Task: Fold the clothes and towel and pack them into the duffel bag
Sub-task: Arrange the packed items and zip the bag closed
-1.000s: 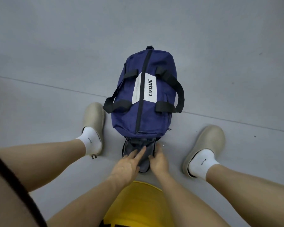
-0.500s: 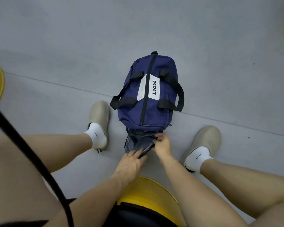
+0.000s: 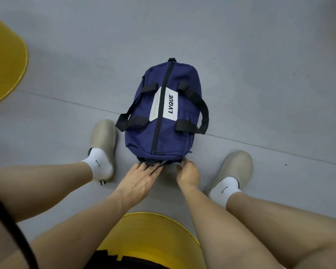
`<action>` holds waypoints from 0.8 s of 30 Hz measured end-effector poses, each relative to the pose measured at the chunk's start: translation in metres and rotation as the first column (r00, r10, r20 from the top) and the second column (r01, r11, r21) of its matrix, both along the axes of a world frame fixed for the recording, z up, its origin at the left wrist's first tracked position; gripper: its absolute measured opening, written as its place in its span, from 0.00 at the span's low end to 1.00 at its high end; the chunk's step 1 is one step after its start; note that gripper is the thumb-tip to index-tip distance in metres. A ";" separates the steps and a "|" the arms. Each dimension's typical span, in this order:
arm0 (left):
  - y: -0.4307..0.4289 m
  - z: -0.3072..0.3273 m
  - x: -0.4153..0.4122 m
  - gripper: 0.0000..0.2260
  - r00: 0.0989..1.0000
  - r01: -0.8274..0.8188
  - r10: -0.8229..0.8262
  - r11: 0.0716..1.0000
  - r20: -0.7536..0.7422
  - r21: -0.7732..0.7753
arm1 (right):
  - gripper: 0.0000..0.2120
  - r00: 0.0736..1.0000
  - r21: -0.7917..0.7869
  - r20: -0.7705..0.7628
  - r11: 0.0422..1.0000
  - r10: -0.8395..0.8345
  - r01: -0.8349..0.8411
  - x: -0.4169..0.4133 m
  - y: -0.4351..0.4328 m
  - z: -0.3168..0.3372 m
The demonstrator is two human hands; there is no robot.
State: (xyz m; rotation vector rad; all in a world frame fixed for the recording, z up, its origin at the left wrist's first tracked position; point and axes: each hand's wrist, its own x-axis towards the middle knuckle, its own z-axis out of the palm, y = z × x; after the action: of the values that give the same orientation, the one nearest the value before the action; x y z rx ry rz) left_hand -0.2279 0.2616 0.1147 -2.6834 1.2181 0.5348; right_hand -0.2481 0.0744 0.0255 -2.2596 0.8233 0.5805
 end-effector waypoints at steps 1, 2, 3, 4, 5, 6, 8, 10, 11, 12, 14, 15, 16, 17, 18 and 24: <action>0.001 0.001 0.003 0.30 1.000 0.029 -0.029 1.000 -0.002 0.004 | 0.17 0.997 0.049 -0.035 0.997 -0.063 0.065 0.005 0.001 -0.002; 0.001 0.002 0.005 0.29 0.998 0.057 -0.057 0.998 -0.016 0.008 | 0.16 0.990 0.107 -0.067 0.985 -0.127 0.134 0.009 0.002 -0.002; 0.001 0.006 0.007 0.29 0.996 0.080 -0.080 0.997 -0.038 0.007 | 0.15 0.979 0.157 -0.090 0.968 -0.183 0.196 0.014 0.002 -0.003; 0.001 0.007 0.009 0.28 0.993 0.104 -0.103 0.995 -0.051 0.009 | 0.14 0.968 0.190 -0.114 0.951 -0.225 0.243 0.018 0.002 -0.004; 0.001 0.009 0.011 0.28 0.990 0.127 -0.126 0.992 -0.064 0.020 | 0.13 0.958 0.205 -0.139 0.939 -0.251 0.276 0.022 0.001 -0.006; 0.001 0.011 0.014 0.27 0.987 0.148 -0.146 0.989 -0.073 0.027 | 0.13 0.950 0.209 -0.161 0.932 -0.267 0.297 0.026 0.001 -0.007; 0.001 0.016 0.020 0.26 0.981 0.187 -0.185 0.982 -0.048 0.024 | 0.13 0.935 0.203 -0.189 0.920 -0.299 0.335 0.029 -0.002 -0.010; 0.002 0.019 0.024 0.26 0.977 0.210 -0.208 0.976 -0.039 0.050 | 0.13 0.919 0.210 -0.205 0.902 -0.337 0.377 0.027 -0.003 -0.011; 0.002 0.021 0.026 0.27 0.977 0.211 -0.209 0.976 -0.043 0.054 | 0.13 0.910 0.220 -0.210 0.890 -0.356 0.399 0.024 -0.004 -0.012; 0.001 0.022 0.027 0.27 0.976 0.217 -0.215 0.975 -0.043 0.054 | 0.13 0.905 0.232 -0.205 0.880 -0.372 0.414 0.021 -0.005 -0.013; 0.000 0.025 0.027 0.26 0.969 0.244 -0.242 0.968 -0.038 0.053 | 0.13 0.909 0.266 -0.176 0.871 -0.378 0.414 0.016 -0.005 -0.017; 0.001 0.026 0.027 0.26 0.965 0.262 -0.260 0.964 -0.043 0.046 | 0.13 0.905 0.286 -0.164 0.859 -0.392 0.424 0.016 -0.003 -0.022; 0.002 0.026 0.027 0.25 0.958 0.284 -0.283 0.958 -0.046 0.039 | 0.14 0.899 0.308 -0.152 0.844 -0.412 0.439 0.016 -0.001 -0.026; 0.003 0.024 0.027 0.25 0.953 0.302 -0.301 0.953 -0.037 0.030 | 0.14 0.893 0.328 -0.150 0.831 -0.424 0.449 0.017 0.001 -0.030; 0.004 0.023 0.028 0.25 0.949 0.316 -0.315 0.949 -0.024 0.021 | 0.14 0.891 0.342 -0.152 0.824 -0.427 0.453 0.020 0.002 -0.031; 0.002 0.019 0.035 0.26 0.942 0.335 -0.334 0.941 -0.033 0.041 | 0.12 0.870 0.354 -0.196 0.794 -0.453 0.493 0.023 -0.002 -0.046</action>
State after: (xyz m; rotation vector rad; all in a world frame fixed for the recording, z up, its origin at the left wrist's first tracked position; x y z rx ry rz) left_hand -0.1924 0.2631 0.1341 -2.3628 1.6039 0.5379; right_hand -0.2249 0.0720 -0.0206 -1.5820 1.1622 0.5621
